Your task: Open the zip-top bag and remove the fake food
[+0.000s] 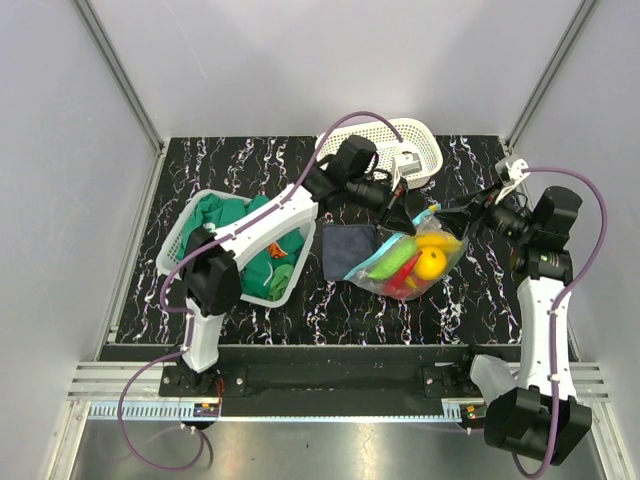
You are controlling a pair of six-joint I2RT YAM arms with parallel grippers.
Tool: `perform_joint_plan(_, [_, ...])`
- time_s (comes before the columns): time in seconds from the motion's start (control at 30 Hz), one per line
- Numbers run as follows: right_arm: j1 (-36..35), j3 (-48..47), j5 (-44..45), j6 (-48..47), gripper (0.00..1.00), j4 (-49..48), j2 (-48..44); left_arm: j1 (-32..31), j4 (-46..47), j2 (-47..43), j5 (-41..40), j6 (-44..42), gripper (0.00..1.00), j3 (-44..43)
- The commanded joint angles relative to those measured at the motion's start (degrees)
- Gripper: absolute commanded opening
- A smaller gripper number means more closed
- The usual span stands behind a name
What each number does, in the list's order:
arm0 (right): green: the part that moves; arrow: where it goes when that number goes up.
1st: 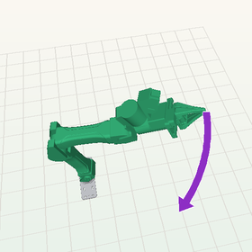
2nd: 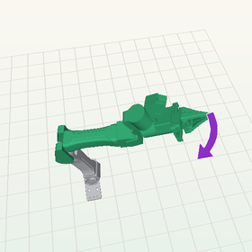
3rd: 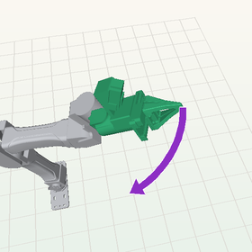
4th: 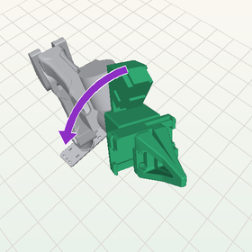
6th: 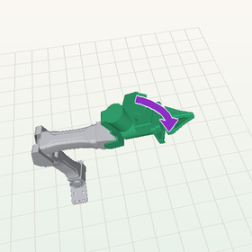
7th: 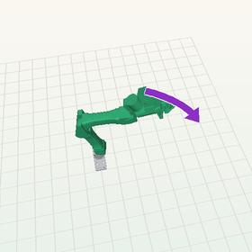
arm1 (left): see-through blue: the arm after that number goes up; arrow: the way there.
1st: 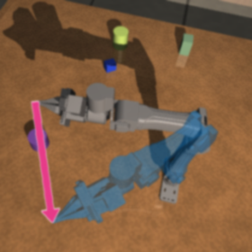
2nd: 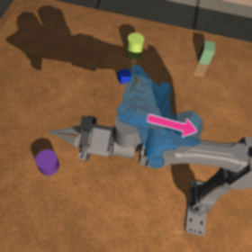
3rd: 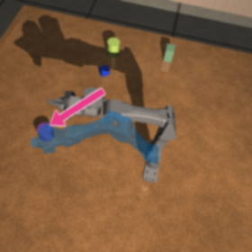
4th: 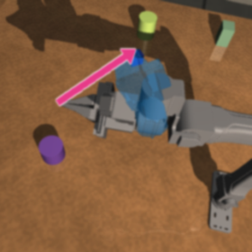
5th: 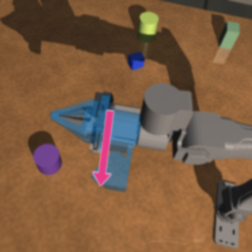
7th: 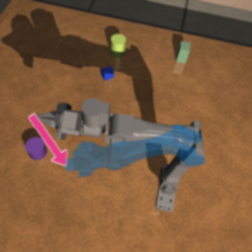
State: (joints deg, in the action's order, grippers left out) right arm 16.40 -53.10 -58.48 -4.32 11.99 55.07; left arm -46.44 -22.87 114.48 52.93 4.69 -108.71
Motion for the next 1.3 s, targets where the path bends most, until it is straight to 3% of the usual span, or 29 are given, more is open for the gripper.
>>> perform_joint_plan(0.0, [0.0, 2.6, -8.6, -1.9, 0.73, -6.0, -1.5, 1.3, 2.8, -1.5, 6.9, 0.1, 0.00, -3.0])
perform_joint_plan(0.6, [-0.1, 5.6, -12.8, 0.6, 0.72, -15.6, 5.7, 1.0, 5.4, -2.1, 10.6, 2.3, 0.00, -2.1])
perform_joint_plan(0.8, [-0.2, 8.4, -17.9, 7.9, 0.70, -25.3, 6.8, 0.6, 5.4, -1.4, 10.7, 3.0, 0.00, -2.6])
perform_joint_plan(1.03, [-1.5, 8.4, -20.4, 8.9, 0.65, -26.4, 7.6, -0.3, 5.5, -0.9, 10.4, 3.7, 0.00, -3.9])
perform_joint_plan(1.13, [-2.0, 8.4, -20.9, 9.0, 0.57, -26.6, 7.9, -0.4, 5.5, -0.9, 10.4, 3.8, 0.00, -4.0])
perform_joint_plan(1.27, [-2.5, 8.5, -21.4, 9.2, 0.27, -26.7, 7.8, -0.6, 5.5, -1.0, 9.9, 3.9, 0.00, -3.7])
